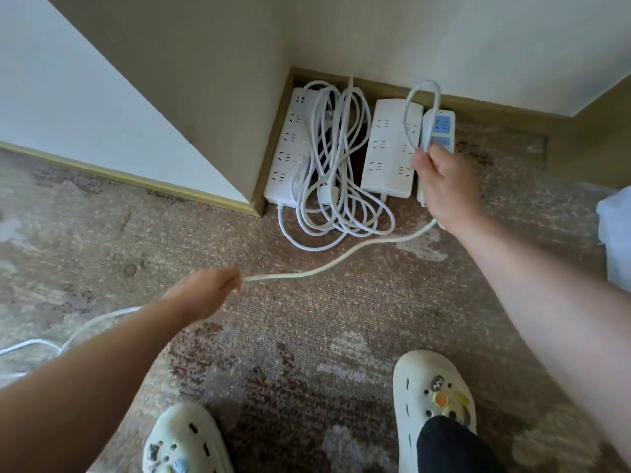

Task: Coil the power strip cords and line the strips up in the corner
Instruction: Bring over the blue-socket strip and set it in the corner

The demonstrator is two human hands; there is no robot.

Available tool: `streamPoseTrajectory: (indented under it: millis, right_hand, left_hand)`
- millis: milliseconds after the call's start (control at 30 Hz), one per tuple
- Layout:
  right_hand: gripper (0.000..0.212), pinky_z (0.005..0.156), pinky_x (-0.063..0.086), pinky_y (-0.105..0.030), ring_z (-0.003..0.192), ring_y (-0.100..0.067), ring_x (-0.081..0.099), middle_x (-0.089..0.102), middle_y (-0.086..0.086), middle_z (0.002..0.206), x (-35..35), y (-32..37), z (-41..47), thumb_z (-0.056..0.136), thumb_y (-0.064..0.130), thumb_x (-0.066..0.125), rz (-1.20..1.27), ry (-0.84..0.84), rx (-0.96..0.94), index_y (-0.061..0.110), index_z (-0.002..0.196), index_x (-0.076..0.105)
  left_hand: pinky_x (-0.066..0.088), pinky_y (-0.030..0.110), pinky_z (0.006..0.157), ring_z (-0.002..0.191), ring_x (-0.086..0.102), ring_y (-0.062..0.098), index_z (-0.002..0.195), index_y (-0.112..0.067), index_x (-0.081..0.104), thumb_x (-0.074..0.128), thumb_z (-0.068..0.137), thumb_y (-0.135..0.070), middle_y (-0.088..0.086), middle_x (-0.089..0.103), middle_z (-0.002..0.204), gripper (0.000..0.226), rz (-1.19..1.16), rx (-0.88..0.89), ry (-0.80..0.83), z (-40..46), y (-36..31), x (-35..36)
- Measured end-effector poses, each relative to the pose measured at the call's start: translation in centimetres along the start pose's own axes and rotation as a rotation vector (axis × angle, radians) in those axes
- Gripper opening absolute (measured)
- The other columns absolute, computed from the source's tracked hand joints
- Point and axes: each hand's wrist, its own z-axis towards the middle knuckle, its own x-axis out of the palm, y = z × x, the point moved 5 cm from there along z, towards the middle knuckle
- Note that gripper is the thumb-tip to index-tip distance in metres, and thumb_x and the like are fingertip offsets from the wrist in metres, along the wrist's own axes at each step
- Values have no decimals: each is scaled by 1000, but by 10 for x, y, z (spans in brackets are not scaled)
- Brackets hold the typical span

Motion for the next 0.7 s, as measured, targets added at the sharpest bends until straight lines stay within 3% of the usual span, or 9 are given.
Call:
streamPoseTrajectory:
  millis: [67,133,233,333,500,600,700]
  right_hand:
    - [38,51,37,-37,54,-20,50,54,-6,64,13,11,-3,102,44,37,41,87,-6,13,86,53]
    - [33,54,45,-39,56,-20,53,58,-4,69,34,30,-8,103,43,37,19,269,-30,21,86,55]
    - [25,72,56,-47,77,-31,68,69,1,83,57,49,-21,104,39,41,107,520,41,26,93,60]
    - [28,71,55,-38,74,-23,69,71,-6,84,58,46,-25,105,36,42,333,534,149,18,93,61]
    - [27,51,58,-30,54,-17,66,65,-12,86,68,37,-40,106,27,42,634,581,359,5,108,57]
    - [27,48,56,-32,51,-19,64,67,-8,73,68,31,-44,106,27,43,676,590,397,6,107,58]
    - [30,51,50,-30,48,-23,56,68,-8,65,64,30,-44,101,42,48,596,715,329,16,100,63]
  left_hand:
    - [53,32,61,60,58,15,84,-29,55,37,101,-35,-3,61,72,26,22,19,-17,0,-21,-10]
    - [46,23,53,57,55,6,87,-27,58,38,101,-36,-9,59,70,26,20,129,-73,2,-72,-22]
    - [44,23,53,59,56,9,86,-24,56,37,101,-35,-5,59,70,26,-15,261,-217,14,-145,-46]
    - [41,33,59,71,56,25,88,-13,55,39,101,-30,4,57,76,27,-98,195,-342,30,-173,-71]
    - [39,33,58,72,57,26,91,-13,55,45,101,-25,6,58,78,19,-32,84,-495,39,-180,-77]
    - [41,31,58,75,60,25,93,-13,57,48,100,-24,4,58,76,16,45,83,-491,45,-182,-73]
    - [32,27,49,59,49,20,77,-15,50,46,99,-30,-1,47,62,28,-84,43,-496,49,-176,-76]
